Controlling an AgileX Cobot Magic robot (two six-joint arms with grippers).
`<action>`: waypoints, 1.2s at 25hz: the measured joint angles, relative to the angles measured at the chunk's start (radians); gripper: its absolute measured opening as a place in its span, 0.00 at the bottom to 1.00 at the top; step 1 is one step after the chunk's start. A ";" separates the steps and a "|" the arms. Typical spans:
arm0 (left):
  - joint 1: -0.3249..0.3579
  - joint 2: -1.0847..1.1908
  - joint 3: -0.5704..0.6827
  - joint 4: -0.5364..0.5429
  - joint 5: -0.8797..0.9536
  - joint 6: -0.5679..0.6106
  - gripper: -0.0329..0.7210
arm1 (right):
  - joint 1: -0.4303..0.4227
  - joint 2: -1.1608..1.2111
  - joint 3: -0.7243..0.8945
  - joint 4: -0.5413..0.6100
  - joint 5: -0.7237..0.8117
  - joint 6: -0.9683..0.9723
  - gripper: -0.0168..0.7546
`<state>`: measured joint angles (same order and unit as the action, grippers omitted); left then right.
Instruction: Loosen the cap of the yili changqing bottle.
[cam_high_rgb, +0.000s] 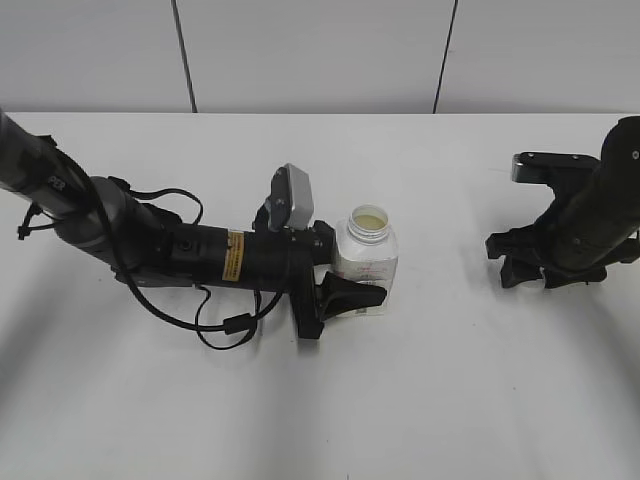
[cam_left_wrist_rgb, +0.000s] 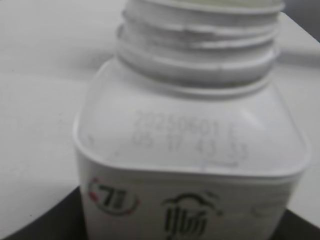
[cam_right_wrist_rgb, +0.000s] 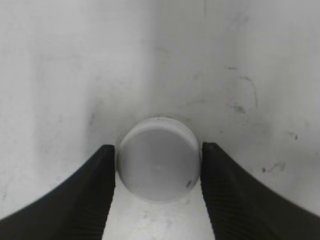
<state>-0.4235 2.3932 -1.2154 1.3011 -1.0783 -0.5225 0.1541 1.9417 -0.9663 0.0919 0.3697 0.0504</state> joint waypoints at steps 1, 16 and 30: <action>0.000 0.000 0.000 0.000 0.000 0.000 0.60 | 0.000 0.000 0.000 0.001 0.005 0.001 0.62; 0.000 0.000 0.000 -0.003 0.002 0.000 0.60 | 0.000 -0.187 0.000 0.052 0.049 0.000 0.67; 0.001 -0.010 0.000 -0.017 -0.002 0.000 0.85 | 0.000 -0.465 0.036 0.037 0.159 -0.005 0.67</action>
<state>-0.4224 2.3836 -1.2154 1.2843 -1.0803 -0.5225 0.1541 1.4769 -0.9304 0.1287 0.5291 0.0458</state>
